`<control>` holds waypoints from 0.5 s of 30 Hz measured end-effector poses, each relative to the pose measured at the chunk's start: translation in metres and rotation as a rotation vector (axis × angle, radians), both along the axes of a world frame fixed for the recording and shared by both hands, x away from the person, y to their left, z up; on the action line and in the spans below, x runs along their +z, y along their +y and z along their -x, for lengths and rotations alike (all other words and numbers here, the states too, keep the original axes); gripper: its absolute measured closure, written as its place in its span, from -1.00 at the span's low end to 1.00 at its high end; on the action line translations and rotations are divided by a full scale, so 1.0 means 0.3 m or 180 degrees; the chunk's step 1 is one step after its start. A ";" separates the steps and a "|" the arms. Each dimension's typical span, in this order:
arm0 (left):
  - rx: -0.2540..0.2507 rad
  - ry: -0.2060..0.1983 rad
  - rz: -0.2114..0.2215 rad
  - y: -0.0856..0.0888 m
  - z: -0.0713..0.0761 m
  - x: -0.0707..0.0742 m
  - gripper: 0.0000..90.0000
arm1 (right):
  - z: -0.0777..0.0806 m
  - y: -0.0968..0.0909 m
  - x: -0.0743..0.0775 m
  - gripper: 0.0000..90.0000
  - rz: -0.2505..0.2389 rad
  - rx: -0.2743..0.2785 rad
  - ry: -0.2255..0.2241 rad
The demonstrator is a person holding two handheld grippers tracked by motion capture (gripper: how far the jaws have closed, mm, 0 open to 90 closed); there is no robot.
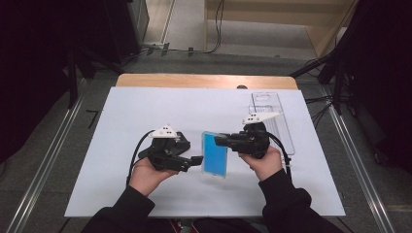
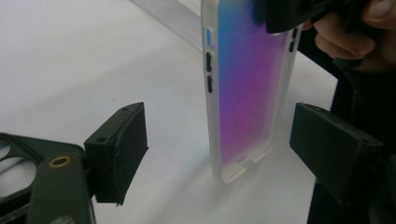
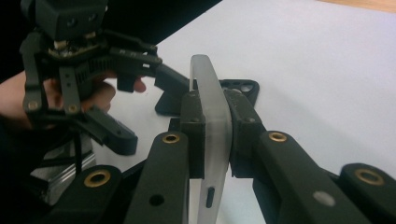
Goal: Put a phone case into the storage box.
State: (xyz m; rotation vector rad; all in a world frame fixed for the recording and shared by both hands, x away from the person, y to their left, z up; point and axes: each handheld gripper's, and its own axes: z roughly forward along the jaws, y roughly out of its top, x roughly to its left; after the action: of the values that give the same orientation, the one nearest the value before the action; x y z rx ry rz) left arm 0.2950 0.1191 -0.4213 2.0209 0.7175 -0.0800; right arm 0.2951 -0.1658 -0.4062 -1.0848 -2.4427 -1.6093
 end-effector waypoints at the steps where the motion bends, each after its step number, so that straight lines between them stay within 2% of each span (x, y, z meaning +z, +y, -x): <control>1: -0.0051 -0.0004 0.0004 0.001 -0.002 0.004 -0.55 | -0.001 -0.004 0.000 0.71 0.0014 0.0027 -0.0015; 5: -0.0241 -0.0040 0.0014 -0.002 -0.010 0.017 -0.55 | -0.008 -0.013 -0.002 0.71 0.0024 0.0143 -0.0048; 9: -0.0434 -0.0102 -0.0037 -0.007 -0.017 0.024 -0.55 | -0.010 -0.011 0.004 0.71 0.0052 0.0292 -0.0108; 13: -0.0530 -0.0080 -0.0033 -0.014 -0.022 0.030 -0.55 | -0.008 -0.008 0.007 0.71 0.0066 0.0463 -0.0125; 15: -0.0600 0.0012 -0.0001 -0.014 -0.027 0.032 -0.55 | -0.007 -0.006 0.004 0.71 0.0093 0.0545 -0.0114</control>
State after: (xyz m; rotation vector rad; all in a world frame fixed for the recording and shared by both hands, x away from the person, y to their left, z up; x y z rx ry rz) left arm 0.3030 0.1150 -0.4116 2.0848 0.5276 -0.1934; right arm 0.2971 -0.1676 -0.4051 -0.8304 -2.5106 -1.5593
